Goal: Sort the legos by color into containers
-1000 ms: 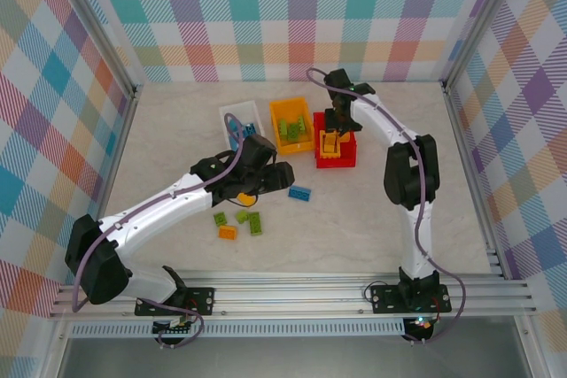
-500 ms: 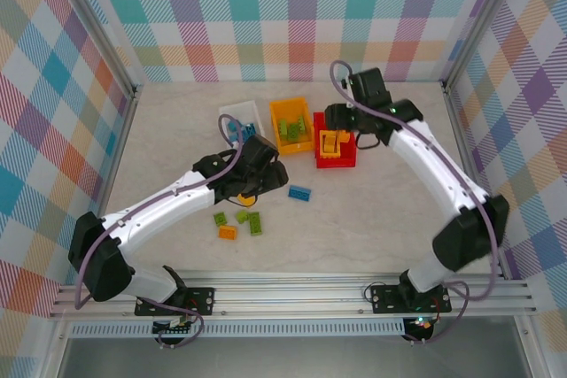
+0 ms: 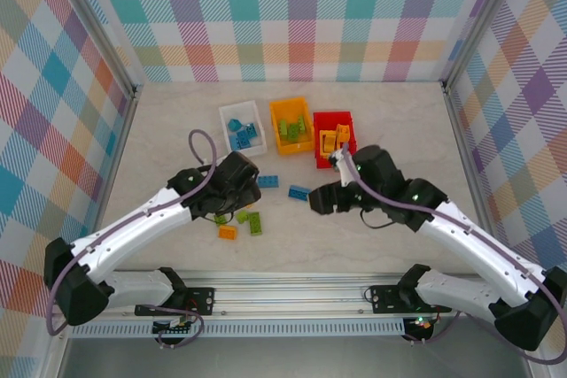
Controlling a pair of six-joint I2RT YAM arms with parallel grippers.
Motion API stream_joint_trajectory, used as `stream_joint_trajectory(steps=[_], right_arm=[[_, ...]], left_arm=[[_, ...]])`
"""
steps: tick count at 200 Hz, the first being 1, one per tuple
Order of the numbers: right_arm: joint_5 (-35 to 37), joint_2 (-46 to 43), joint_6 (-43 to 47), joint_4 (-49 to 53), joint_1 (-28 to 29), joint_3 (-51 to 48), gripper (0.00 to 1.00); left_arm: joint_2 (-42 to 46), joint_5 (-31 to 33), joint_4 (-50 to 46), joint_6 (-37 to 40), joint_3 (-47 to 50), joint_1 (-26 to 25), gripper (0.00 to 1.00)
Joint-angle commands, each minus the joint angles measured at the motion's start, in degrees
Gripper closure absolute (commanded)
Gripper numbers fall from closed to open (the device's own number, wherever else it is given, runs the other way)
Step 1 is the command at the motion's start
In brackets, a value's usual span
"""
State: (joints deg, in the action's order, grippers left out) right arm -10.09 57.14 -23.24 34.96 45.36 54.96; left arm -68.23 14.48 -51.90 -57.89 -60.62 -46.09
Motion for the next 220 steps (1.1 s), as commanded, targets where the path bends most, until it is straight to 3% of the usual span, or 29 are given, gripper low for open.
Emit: stream_joint_trajectory(steps=[1, 30, 59, 89, 115, 139, 220], right_arm=[[2.03, -1.03, -5.10, -3.19, 6.19, -3.32, 0.30], [5.34, 0.61, -6.99, -4.59, 11.88, -4.69, 0.30], [6.67, 3.79, -6.39, -5.13, 14.45, -2.49, 0.30], [6.04, 7.14, -4.83, -5.46, 15.71, 0.37, 0.30], [3.19, 8.28, -3.63, -8.46, 16.91, 0.62, 0.27], [2.09, 9.36, -3.90, -9.72, 17.48, 0.59, 0.26], [2.96, 9.96, -3.90, -9.39, 18.19, 1.46, 0.26]], left_arm=[[4.04, 2.67, -5.64, -2.97, 4.02, 0.29, 0.32], [7.28, 2.46, -6.47, -0.09, 8.59, 4.46, 0.31], [5.08, -6.66, -0.84, 9.11, 13.19, 14.45, 0.25], [-1.75, -11.15, 3.85, 15.60, 13.77, 19.37, 0.25], [-6.98, -14.43, 8.98, 18.13, 14.85, 20.63, 0.25], [-11.14, -13.52, 9.44, 18.44, 14.93, 20.65, 0.27], [-15.39, -8.74, 14.36, 19.74, 18.09, 20.96, 0.54]])
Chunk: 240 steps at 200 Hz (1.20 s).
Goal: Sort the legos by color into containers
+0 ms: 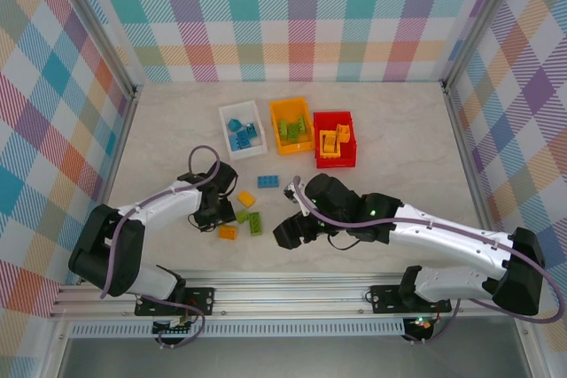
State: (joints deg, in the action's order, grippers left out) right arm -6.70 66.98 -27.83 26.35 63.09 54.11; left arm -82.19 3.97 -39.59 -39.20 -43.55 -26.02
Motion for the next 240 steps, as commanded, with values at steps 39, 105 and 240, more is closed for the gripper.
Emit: stream_joint_trajectory(steps=[39, 105, 240], right_arm=[[1.96, -2.05, 0.26, -0.62, 0.59, 1.88, 0.27], [19.39, -9.23, -4.12, -1.70, -10.38, 5.20, 0.26], [12.26, -3.43, -7.45, -2.49, -25.29, 8.41, 0.25]], left_arm=[[3.69, 5.18, -0.26, 1.18, -0.23, 0.89, 0.67], [-2.97, 0.56, -6.38, 6.30, -27.71, -2.24, 0.68], [-63.81, 0.53, -16.62, 11.88, -104.12, -4.70, 0.53]])
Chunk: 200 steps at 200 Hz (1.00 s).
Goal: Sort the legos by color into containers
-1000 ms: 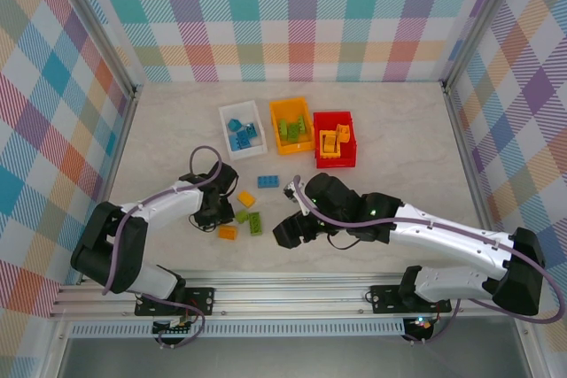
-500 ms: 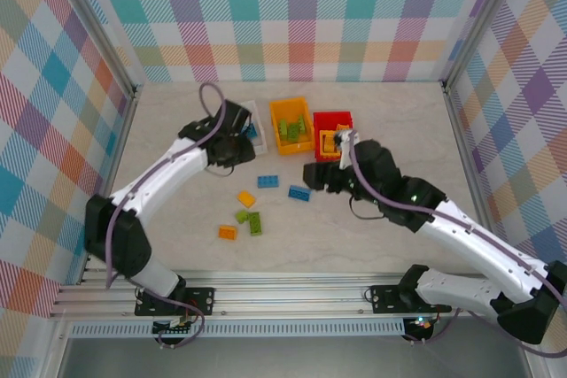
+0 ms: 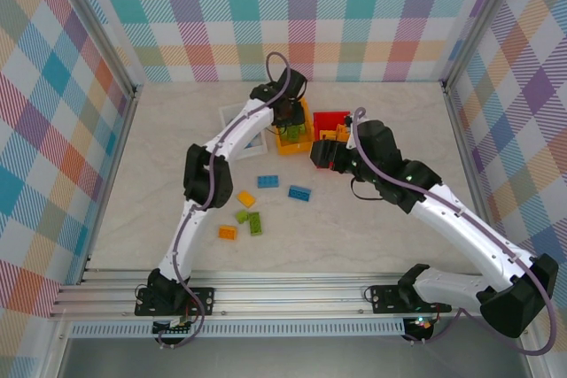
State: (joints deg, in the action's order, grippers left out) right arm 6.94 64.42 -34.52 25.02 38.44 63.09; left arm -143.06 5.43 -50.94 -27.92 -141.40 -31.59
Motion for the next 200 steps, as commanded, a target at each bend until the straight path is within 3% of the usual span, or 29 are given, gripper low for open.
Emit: stream_joint_trajectory(steps=[1, 12, 23, 92, 123, 171, 200], right_arm=[[-1.39, -0.88, -0.79, -1.14, -0.64, -0.59, 0.25], [-1.53, -1.12, -0.59, -0.93, -0.64, -0.90, 0.25], [-1.75, -1.23, -0.22, -0.72, -0.64, -1.25, 0.25], [-2.45, -0.74, 5.60, 3.83, -0.62, -3.59, 0.28], [-1.98, 2.99, 10.41, 5.08, 3.36, -3.97, 0.32], [0.97, 20.14, 12.73, 4.74, 20.92, 4.48, 0.30], [1.19, 31.89, 11.80, 5.34, 23.22, 12.22, 0.28]], left_arm=[[-3.02, -1.03, -5.29, 0.60, -6.35, 0.89, 0.52], [-2.87, -1.47, -5.64, 0.12, -6.34, 1.14, 0.42], [-1.50, -2.06, -5.80, 0.30, -5.68, 0.94, 0.38], [21.02, -0.87, -1.78, -1.63, 10.70, -1.93, 0.38], [38.20, 1.50, 2.36, -5.27, 27.85, -2.24, 0.42], [70.45, 11.16, 0.57, -12.15, 57.64, -2.55, 0.42], [90.55, 14.51, -3.17, -16.42, 73.53, -2.59, 0.40]])
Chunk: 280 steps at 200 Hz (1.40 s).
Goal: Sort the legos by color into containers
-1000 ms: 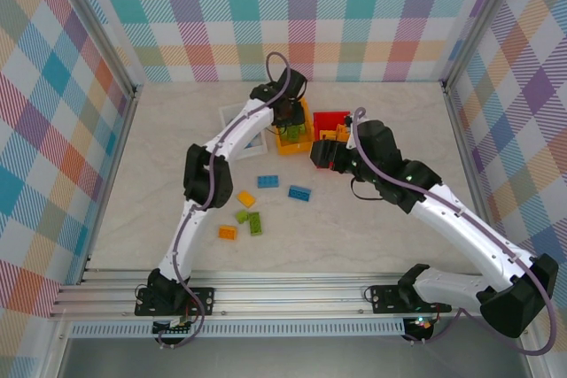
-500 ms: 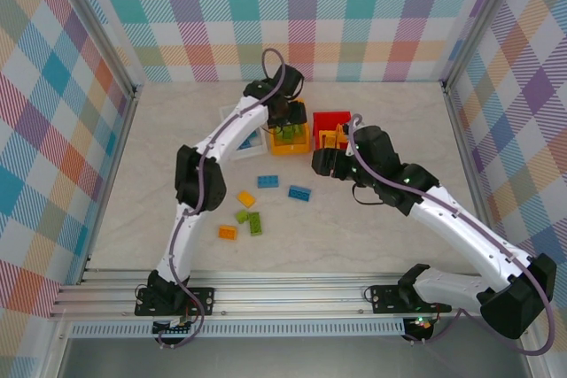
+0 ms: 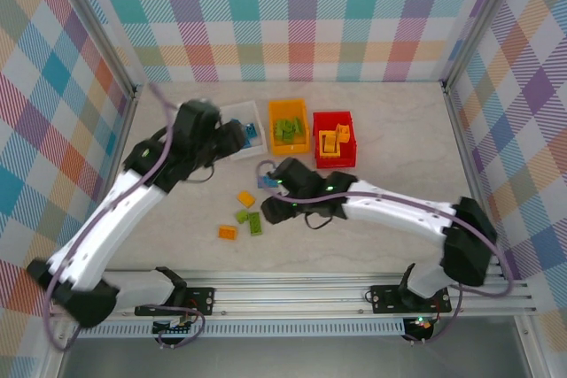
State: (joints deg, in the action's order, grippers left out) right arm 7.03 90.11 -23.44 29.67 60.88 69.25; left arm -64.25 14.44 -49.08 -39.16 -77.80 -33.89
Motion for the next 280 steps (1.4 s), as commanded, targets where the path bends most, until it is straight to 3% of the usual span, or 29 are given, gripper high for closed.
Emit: stream_joint_trajectory(steps=[1, 33, 61, 119, 158, 203, 234, 257, 280], right_arm=[[1.17, 6.70, 0.70, 0.71, 0.79, 6.41, 0.28], [0.93, 20.91, 3.04, 4.93, 0.66, 19.01, 0.27], [3.24, 30.77, 4.64, 9.47, -0.14, 28.62, 0.27], [2.82, 41.12, 6.38, 13.27, -1.91, 38.68, 0.38], [3.26, 44.33, 6.66, 14.41, -1.93, 41.36, 0.54], [4.91, 40.71, 6.83, 12.10, -1.98, 38.91, 0.69], [9.17, 29.81, 5.47, 9.51, -3.24, 33.55, 0.70], [12.15, 20.43, 2.95, 7.84, -6.99, 26.59, 0.70], [12.37, 13.94, 0.77, 7.44, -14.49, 19.14, 0.70]], left_arm=[[12.28, 5.51, -5.22, -5.30, 10.33, -0.30, 0.40], [26.97, 6.79, -12.23, -9.03, 18.92, -0.29, 0.40], [33.60, 7.94, -15.24, -10.58, 20.50, -0.30, 0.40], [35.69, 7.82, -15.57, -11.73, 21.96, -0.30, 0.40], [35.16, 7.09, -14.64, -11.82, 22.43, -0.30, 0.40], [34.25, 5.19, -12.28, -11.54, 23.45, -0.29, 0.39], [29.77, -3.61, -4.29, -8.10, 25.58, -0.30, 0.36], [23.84, -10.95, 2.59, -7.23, 26.64, -0.29, 0.36], [18.89, -15.44, 9.32, -7.31, 27.27, -0.55, 0.36]])
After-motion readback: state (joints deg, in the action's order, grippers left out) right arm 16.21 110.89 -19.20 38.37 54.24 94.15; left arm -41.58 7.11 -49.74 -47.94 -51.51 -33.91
